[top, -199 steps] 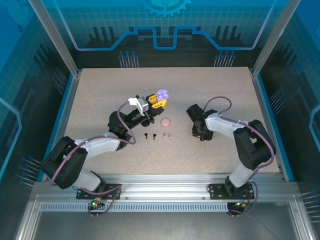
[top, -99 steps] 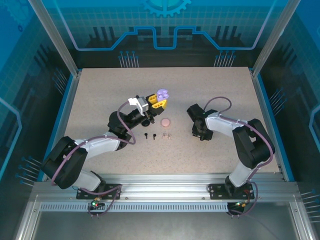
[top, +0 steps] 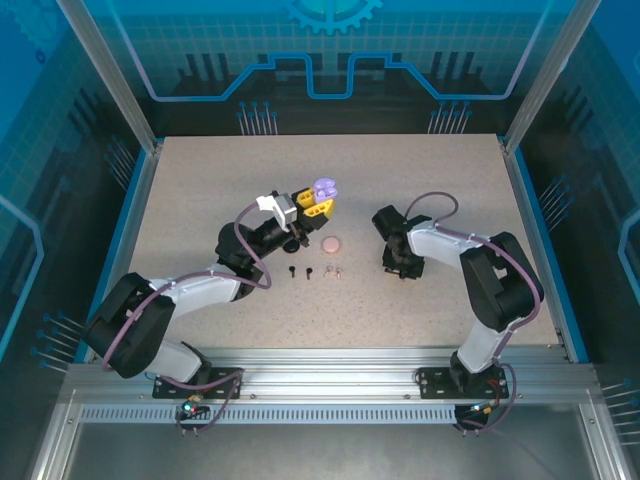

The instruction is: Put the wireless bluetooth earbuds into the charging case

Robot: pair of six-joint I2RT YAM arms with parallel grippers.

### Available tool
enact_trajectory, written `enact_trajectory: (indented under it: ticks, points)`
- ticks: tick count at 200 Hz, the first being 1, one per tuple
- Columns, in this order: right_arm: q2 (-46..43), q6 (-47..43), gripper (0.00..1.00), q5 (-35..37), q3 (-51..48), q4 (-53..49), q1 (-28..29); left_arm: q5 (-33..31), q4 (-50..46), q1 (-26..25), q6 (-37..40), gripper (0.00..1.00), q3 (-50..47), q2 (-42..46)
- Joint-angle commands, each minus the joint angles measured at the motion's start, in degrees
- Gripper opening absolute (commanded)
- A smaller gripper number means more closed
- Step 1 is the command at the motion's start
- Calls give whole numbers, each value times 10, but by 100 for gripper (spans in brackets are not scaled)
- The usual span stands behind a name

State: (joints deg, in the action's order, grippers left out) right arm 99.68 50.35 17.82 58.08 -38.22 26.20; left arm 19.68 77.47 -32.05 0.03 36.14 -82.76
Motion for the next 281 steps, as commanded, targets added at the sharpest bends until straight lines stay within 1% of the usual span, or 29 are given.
enact_trajectory:
  ticks: [1,31,56,92,121,153,193,201,210,237,257,281]
  points:
    - [14,-10,33,-7,14,-13,-8,-9,27,-4,8,0,-1,-4]
    - [16,-18,30,-16,15,-14,-11,-8,27,-4,10,0,0,-4]
    - [15,-27,30,-33,14,-16,-14,-7,27,-3,9,0,1,-4]
    - [10,-41,35,-58,7,-11,-15,-7,27,-4,8,0,2,-3]
    - [3,-43,36,-68,-3,-5,-15,-7,27,-4,8,0,2,-1]
    - [-12,-40,33,-82,-11,10,-14,-7,27,-4,8,0,3,0]
    - [-15,-44,29,-82,-3,2,-13,-7,26,-3,8,0,3,1]
    - [-16,-45,31,-83,-3,2,-14,-7,26,-4,8,0,3,3]
    - [-19,-45,35,-81,-4,-1,-13,-7,26,-3,7,0,3,3]
    - [-30,-47,36,-82,-12,-5,-11,-7,27,-4,7,0,3,3]
    - [-39,-48,43,-81,-22,-5,-11,-6,27,-4,6,0,4,4]
    - [-46,-48,44,-87,-29,0,-10,-6,27,-4,6,0,7,4]
